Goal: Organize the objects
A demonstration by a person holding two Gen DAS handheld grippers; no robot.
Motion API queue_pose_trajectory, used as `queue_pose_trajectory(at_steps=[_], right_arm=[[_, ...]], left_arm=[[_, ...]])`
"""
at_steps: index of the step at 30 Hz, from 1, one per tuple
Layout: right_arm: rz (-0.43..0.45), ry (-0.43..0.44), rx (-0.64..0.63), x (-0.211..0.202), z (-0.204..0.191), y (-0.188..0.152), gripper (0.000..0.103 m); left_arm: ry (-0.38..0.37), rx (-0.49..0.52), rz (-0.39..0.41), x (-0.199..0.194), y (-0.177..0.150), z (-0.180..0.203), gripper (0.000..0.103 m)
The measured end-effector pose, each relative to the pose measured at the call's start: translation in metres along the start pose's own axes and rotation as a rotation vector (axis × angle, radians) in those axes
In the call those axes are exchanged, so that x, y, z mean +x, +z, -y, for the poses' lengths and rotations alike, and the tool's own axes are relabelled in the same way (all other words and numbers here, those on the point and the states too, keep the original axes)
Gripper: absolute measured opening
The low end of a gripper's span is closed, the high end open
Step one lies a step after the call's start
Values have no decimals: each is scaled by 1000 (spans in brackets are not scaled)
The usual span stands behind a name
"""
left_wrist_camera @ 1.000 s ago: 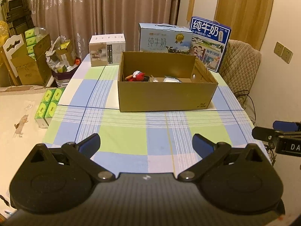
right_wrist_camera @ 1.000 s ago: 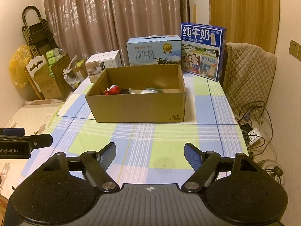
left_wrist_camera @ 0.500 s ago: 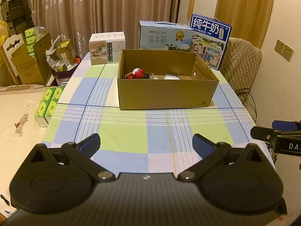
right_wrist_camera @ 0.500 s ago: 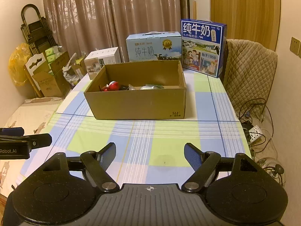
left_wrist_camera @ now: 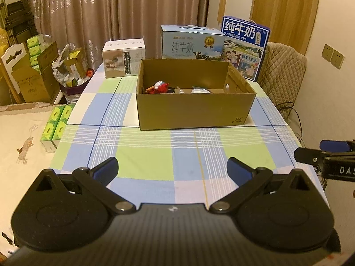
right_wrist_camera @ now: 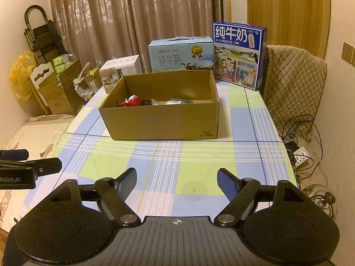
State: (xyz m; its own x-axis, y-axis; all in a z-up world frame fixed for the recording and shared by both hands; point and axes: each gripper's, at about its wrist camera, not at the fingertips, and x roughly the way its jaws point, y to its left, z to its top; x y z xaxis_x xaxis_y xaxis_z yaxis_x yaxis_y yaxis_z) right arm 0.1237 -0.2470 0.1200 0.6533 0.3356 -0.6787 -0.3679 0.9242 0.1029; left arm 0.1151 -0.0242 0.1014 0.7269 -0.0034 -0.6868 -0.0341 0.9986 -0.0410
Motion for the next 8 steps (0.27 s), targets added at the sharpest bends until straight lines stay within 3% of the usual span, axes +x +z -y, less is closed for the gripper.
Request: queue_pose_trajectory(at_steps=[3,8], right_arm=[[-2,-1,3,1,1,-2,77],[-2,-3,7,1,2,-4,77]], left_arm=[[32,11,28,-3,-1,3,102],[13,-8,24,-4,0,0,102]])
